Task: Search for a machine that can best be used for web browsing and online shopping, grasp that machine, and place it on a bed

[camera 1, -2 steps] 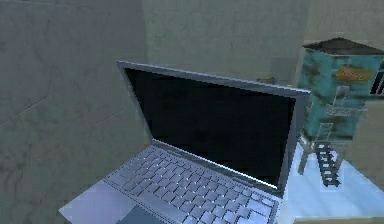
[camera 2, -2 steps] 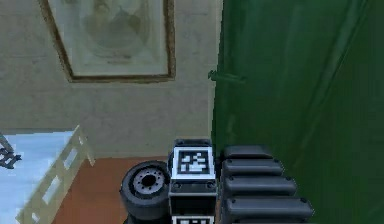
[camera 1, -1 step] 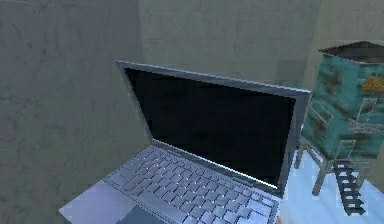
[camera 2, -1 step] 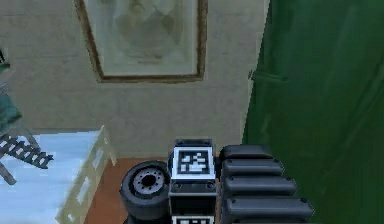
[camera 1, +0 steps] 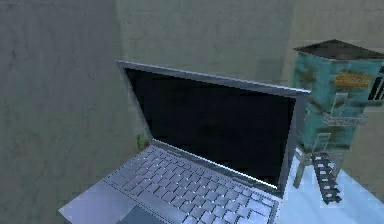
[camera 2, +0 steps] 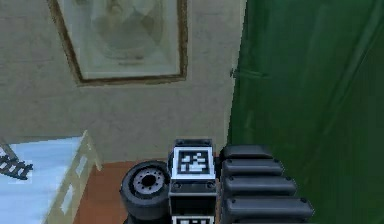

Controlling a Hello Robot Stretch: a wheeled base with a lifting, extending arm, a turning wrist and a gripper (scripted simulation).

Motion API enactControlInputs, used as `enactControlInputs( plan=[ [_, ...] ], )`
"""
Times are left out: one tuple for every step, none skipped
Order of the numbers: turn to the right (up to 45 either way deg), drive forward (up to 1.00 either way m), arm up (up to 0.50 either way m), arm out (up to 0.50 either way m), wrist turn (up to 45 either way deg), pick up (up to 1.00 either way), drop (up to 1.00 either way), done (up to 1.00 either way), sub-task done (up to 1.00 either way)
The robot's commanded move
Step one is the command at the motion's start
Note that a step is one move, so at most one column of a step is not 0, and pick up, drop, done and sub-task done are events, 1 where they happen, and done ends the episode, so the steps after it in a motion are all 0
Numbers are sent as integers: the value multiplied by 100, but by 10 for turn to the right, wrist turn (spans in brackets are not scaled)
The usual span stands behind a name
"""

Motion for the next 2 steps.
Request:
enactControlInputs(
  plan=[
    [0,100,0,0,0,0,0,0,0],
    [60,0,0,0,0,0,0,0,0]
  ],
)
